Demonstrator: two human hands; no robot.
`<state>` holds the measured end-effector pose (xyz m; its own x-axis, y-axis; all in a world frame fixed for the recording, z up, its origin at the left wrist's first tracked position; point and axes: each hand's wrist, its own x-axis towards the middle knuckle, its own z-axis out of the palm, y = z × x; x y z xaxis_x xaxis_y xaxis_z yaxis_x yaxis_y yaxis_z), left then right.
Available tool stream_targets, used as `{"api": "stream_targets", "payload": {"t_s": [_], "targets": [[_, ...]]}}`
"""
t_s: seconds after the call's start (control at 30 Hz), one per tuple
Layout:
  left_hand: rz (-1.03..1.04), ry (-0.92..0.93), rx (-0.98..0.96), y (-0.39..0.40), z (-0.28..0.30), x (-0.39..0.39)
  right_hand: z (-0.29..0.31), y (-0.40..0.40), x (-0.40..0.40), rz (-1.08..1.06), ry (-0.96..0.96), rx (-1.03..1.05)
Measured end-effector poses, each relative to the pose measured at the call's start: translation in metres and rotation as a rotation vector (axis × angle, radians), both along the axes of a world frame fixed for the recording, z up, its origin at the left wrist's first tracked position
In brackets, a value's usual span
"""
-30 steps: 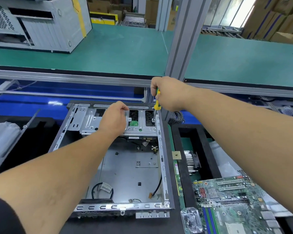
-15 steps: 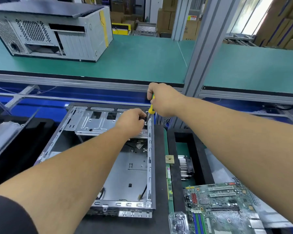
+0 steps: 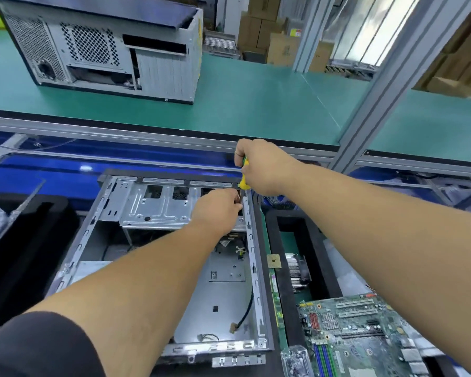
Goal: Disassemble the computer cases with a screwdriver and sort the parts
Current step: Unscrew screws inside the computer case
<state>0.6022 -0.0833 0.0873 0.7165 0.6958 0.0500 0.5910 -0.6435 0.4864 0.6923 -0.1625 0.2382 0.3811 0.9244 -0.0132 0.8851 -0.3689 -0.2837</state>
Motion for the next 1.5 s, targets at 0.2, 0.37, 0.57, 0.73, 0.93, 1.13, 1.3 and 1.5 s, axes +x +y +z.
{"api": "stream_targets", "payload": {"t_s": [0.2, 0.37, 0.57, 0.73, 0.93, 1.13, 1.3, 1.5], "targets": [[-0.034, -0.008, 0.055, 0.037, -0.005, -0.039, 0.001, 0.038, -0.045, -0.015, -0.020, -0.009], [-0.031, -0.022, 0.032, 0.064, -0.006, -0.069, 0.002, 0.064, -0.077, -0.034, -0.039, -0.009], [-0.041, -0.033, 0.062, 0.097, -0.007, -0.108, 0.000, 0.092, -0.114, -0.017, -0.031, 0.008], [-0.017, -0.046, 0.029, 0.124, -0.007, -0.139, 0.000, 0.120, -0.143, 0.028, -0.024, 0.012], [-0.005, -0.034, 0.020, 0.154, -0.007, -0.181, 0.005, 0.148, -0.172, 0.092, -0.089, -0.042], [0.013, -0.037, 0.058, 0.181, -0.006, -0.218, 0.006, 0.179, -0.208, 0.119, -0.234, -0.069], [0.015, -0.036, 0.075, 0.210, -0.007, -0.252, 0.014, 0.211, -0.243, 0.242, -0.209, -0.144], [-0.027, -0.049, 0.071, 0.245, -0.008, -0.292, 0.015, 0.246, -0.277, 0.136, -0.145, -0.134]]}}
